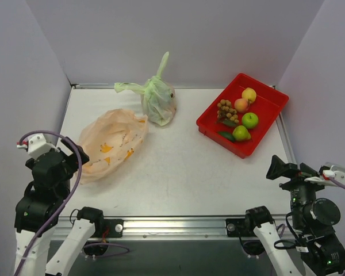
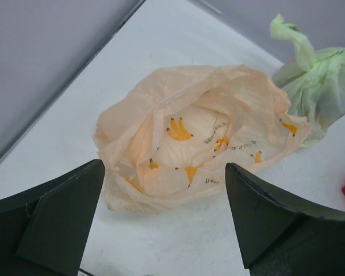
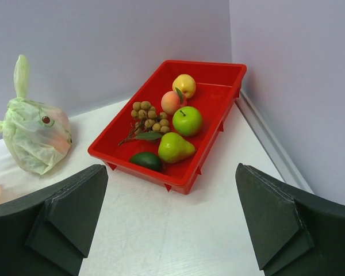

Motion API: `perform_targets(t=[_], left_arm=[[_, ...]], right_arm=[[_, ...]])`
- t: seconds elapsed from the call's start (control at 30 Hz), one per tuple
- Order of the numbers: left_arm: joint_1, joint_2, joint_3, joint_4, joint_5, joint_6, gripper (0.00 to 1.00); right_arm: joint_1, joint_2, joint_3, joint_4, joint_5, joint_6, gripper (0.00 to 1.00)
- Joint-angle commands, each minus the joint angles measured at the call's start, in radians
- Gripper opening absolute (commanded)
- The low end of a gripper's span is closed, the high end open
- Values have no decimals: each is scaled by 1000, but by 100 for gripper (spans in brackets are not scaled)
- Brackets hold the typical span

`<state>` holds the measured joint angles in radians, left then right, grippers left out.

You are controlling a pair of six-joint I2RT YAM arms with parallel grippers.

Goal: Untie the knot of the plastic bag and take out the fruit

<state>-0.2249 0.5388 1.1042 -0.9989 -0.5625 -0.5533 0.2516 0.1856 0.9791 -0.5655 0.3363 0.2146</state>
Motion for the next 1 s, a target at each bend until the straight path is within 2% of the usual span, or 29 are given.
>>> perform_targets(t=[0.0,0.17,0.47,0.67,0.97], left_arm=[[-27,-62,92,-11,-66,94,97],[-45,-187,102,66,-60,228,97],[-45,-422,-9,215,32,332,97],[-45,-509,-58,282,-46,336,97],[-45,-534,-112,332,-83,332,97]], right_arm=[[5,-24,35,7,27,-57,100],[5,-31,44,7,15,-90,100],[5,-75,32,7,-3,-129,100],[5,-97,21,4,-6,-150,100],[3,-83,15,6,-16,-155,100]])
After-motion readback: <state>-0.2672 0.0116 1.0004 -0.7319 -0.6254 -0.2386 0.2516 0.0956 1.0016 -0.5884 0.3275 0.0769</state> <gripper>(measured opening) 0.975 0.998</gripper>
